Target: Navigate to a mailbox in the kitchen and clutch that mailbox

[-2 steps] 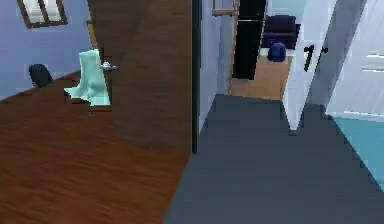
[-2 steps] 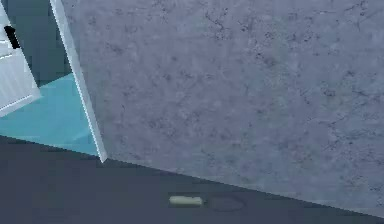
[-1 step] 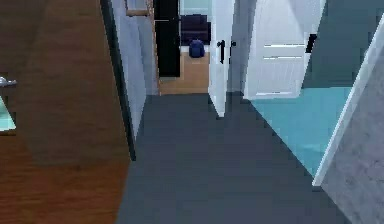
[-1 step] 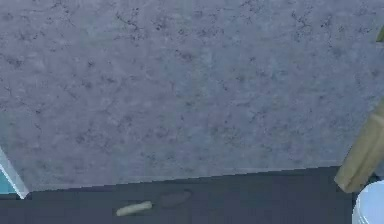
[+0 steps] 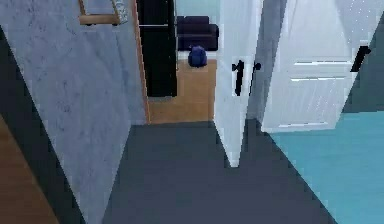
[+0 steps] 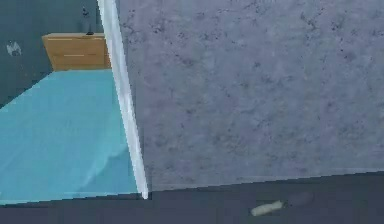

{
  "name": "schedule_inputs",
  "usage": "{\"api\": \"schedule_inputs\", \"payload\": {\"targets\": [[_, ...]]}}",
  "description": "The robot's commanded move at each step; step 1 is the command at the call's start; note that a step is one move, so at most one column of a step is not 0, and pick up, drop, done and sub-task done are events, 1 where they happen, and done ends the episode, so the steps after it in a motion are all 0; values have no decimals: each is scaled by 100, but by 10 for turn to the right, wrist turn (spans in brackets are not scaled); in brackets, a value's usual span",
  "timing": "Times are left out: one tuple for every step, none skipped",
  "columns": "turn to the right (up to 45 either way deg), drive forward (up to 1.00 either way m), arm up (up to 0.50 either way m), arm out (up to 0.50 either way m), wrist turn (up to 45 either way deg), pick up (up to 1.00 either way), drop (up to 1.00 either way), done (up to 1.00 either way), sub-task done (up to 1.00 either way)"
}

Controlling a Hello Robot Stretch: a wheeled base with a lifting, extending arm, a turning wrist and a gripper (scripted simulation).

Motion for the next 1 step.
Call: {"api": "schedule_inputs", "payload": {"targets": [[0,100,0,0,0,0,0,0,0]]}}
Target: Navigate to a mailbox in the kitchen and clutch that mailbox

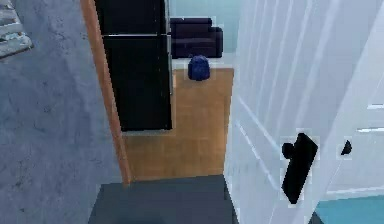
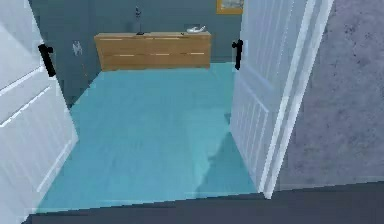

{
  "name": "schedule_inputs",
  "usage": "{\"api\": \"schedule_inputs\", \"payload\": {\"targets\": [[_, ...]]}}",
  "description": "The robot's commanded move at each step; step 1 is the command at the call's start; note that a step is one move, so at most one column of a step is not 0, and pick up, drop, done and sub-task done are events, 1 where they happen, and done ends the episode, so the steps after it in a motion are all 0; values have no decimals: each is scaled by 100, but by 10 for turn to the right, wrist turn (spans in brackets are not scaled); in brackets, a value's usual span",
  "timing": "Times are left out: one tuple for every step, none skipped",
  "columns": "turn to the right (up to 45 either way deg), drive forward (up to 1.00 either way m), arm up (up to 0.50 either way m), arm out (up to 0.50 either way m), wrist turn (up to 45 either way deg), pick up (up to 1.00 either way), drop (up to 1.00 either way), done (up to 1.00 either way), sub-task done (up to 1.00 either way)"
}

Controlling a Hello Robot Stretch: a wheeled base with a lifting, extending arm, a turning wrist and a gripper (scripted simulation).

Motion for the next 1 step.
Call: {"api": "schedule_inputs", "payload": {"targets": [[0,100,0,0,0,0,0,0,0]]}}
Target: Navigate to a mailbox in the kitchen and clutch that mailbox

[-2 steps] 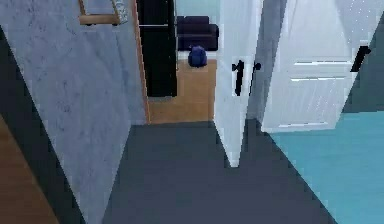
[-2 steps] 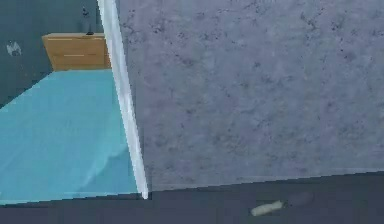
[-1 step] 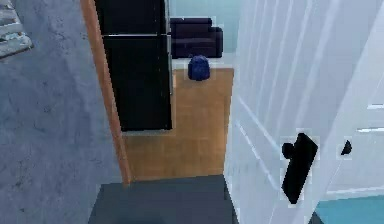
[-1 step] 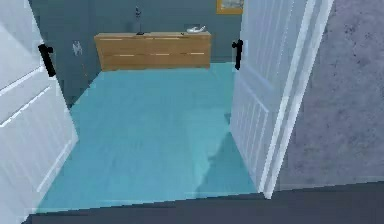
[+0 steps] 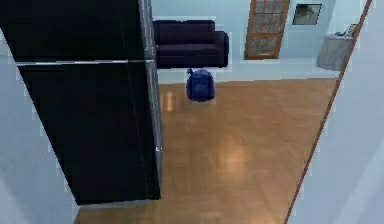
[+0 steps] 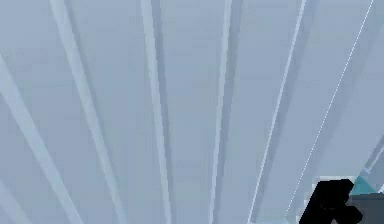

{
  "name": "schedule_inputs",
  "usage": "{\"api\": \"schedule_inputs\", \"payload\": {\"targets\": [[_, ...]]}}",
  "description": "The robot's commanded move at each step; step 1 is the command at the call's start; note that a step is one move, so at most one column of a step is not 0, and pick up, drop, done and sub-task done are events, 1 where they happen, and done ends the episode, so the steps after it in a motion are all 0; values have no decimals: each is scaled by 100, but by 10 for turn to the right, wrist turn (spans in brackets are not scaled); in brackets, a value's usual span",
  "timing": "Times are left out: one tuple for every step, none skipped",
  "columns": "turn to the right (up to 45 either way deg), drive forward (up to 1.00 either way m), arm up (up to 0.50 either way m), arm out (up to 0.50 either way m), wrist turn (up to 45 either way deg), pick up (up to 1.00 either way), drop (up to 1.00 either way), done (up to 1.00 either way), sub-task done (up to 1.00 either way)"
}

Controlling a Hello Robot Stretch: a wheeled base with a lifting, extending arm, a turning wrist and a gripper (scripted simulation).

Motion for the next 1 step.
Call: {"api": "schedule_inputs", "payload": {"targets": [[30,0,0,0,0,0,0,0,0]]}}
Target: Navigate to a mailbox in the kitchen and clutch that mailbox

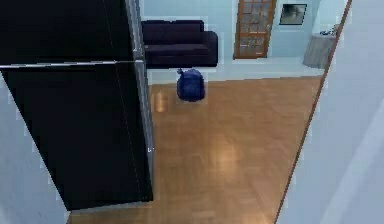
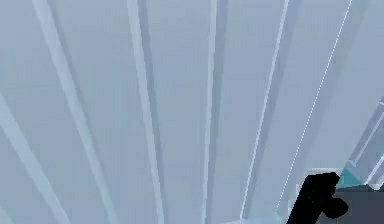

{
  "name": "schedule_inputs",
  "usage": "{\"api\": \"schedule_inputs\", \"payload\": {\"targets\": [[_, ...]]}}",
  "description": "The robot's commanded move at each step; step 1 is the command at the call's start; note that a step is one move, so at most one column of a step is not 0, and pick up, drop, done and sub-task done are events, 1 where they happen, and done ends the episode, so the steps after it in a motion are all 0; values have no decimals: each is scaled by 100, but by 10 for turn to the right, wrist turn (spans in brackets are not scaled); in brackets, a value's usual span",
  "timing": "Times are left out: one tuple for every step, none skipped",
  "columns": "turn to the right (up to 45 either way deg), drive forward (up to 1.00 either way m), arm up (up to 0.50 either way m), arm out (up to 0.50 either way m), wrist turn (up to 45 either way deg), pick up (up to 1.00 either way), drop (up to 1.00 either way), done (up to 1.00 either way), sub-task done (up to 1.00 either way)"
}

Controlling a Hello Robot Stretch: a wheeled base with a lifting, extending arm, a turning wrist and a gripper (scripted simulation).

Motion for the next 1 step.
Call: {"api": "schedule_inputs", "payload": {"targets": [[-450,0,0,0,0,0,0,0,0]]}}
